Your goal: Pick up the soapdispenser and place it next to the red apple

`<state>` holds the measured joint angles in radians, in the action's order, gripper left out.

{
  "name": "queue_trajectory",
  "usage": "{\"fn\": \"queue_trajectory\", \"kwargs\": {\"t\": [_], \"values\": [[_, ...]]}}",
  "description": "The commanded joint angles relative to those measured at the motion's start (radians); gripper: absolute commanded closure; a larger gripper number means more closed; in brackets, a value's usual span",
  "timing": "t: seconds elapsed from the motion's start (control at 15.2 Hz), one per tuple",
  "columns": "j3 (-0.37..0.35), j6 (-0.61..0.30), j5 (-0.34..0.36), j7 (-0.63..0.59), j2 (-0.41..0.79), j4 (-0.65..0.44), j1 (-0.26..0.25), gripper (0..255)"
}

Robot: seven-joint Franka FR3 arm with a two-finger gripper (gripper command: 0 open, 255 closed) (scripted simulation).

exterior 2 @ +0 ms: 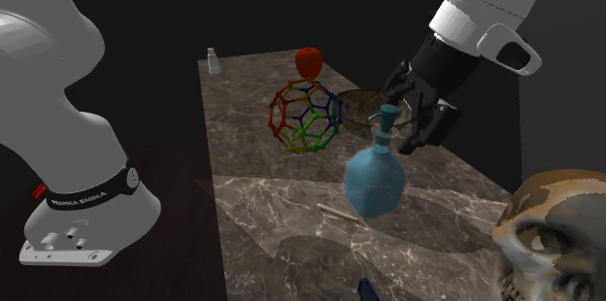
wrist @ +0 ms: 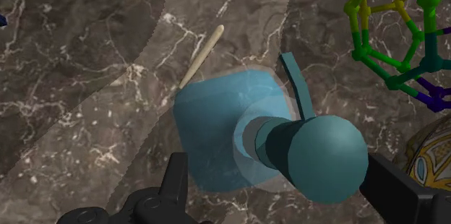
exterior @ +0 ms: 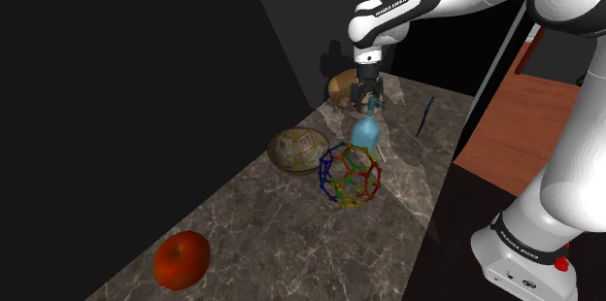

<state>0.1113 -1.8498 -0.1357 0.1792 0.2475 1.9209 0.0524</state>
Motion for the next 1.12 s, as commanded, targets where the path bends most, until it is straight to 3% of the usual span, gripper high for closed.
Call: {"fn": "queue_trajectory", "kwargs": {"t": [0.0, 0.53, 0.59, 1.06], "values": [[-0.002, -0.035, -0.003, 0.002, 0.006, 0.029, -0.002, 0], [-0.002, -0.035, -0.003, 0.002, 0.006, 0.028, -0.002, 0], [-0.002, -0.035, -0.003, 0.002, 0.006, 0.028, -0.002, 255], [-0.002, -0.035, -0.003, 0.002, 0.006, 0.028, -0.002, 255]]}}
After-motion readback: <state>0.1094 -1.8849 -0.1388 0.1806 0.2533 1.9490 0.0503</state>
